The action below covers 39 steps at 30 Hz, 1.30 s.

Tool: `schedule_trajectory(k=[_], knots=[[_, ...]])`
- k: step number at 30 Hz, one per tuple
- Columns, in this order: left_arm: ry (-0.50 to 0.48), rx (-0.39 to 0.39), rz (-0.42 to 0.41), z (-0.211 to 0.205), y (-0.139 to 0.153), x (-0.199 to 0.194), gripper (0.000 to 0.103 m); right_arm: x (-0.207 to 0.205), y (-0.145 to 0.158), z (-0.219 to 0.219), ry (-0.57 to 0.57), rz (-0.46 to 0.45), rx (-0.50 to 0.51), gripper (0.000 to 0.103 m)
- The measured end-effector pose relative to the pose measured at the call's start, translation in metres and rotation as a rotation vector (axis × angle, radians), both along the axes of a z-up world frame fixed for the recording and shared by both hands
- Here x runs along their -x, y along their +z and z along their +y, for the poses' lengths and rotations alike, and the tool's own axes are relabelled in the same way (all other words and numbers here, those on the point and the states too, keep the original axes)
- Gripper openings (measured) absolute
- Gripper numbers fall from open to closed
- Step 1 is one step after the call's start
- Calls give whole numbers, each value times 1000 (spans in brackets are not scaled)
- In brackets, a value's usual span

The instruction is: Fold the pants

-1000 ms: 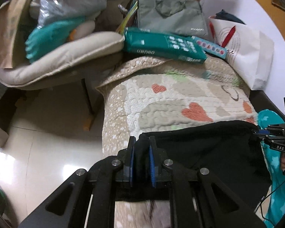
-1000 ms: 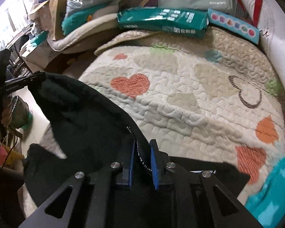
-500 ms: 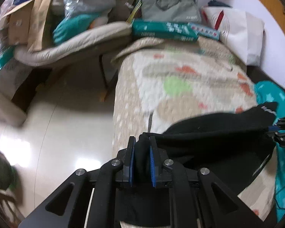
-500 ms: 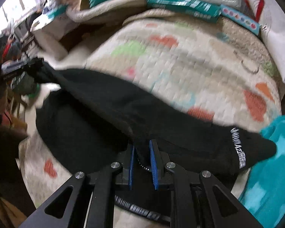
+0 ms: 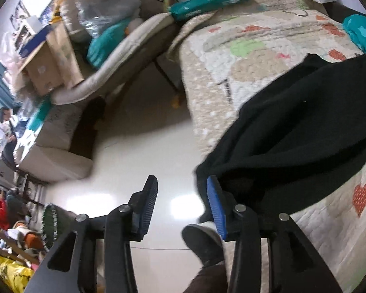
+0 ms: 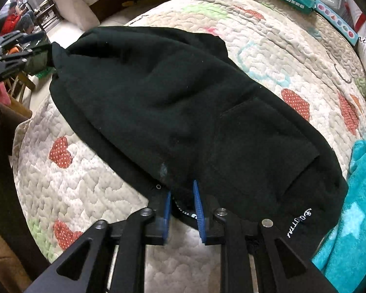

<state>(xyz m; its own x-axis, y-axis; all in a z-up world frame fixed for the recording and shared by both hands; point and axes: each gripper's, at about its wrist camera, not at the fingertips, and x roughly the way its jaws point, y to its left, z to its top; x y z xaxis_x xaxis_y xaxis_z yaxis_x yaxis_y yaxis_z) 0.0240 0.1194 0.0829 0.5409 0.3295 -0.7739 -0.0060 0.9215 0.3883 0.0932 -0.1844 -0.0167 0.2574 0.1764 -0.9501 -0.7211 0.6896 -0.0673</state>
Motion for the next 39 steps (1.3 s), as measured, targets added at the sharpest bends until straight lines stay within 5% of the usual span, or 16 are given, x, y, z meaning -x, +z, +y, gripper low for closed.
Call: schedule_trajectory(k=[3,9,14,19,23,25,27,30,34,37,38,39], knots=[[47,24,-23,20,17,9,44,8,6,-4,-6,-18,9,65],[228,238,-117,65,51,25,48,26,33,-10,16,-75,-22,66],[342,400,-122,55,43,-6,48,11,66,0,-74,-80,-182,66],[451,555,-78,49,6,-22,48,7,86,68,38,-93,-273,66],[514,488,178,44,-51,-21,48,12,83,140,199,-151,-209,66],[536,454,232,47,-70,-13,48,11,75,171,250,-161,-184,66],[598,438,238,58,-83,-1,48,8,68,204,304,-155,-166,66],[743,615,214,89,-96,18,48,11,53,249,410,-127,-130,66],[884,747,39,121,-82,39,48,18,19,296,542,-125,-30,65],[947,811,-70,135,-73,50,48,16,-19,322,597,-115,96,48],[958,826,-87,136,-72,52,48,13,-28,324,601,-91,128,12],[969,850,-107,137,-70,55,48,12,-34,326,602,-88,149,7]])
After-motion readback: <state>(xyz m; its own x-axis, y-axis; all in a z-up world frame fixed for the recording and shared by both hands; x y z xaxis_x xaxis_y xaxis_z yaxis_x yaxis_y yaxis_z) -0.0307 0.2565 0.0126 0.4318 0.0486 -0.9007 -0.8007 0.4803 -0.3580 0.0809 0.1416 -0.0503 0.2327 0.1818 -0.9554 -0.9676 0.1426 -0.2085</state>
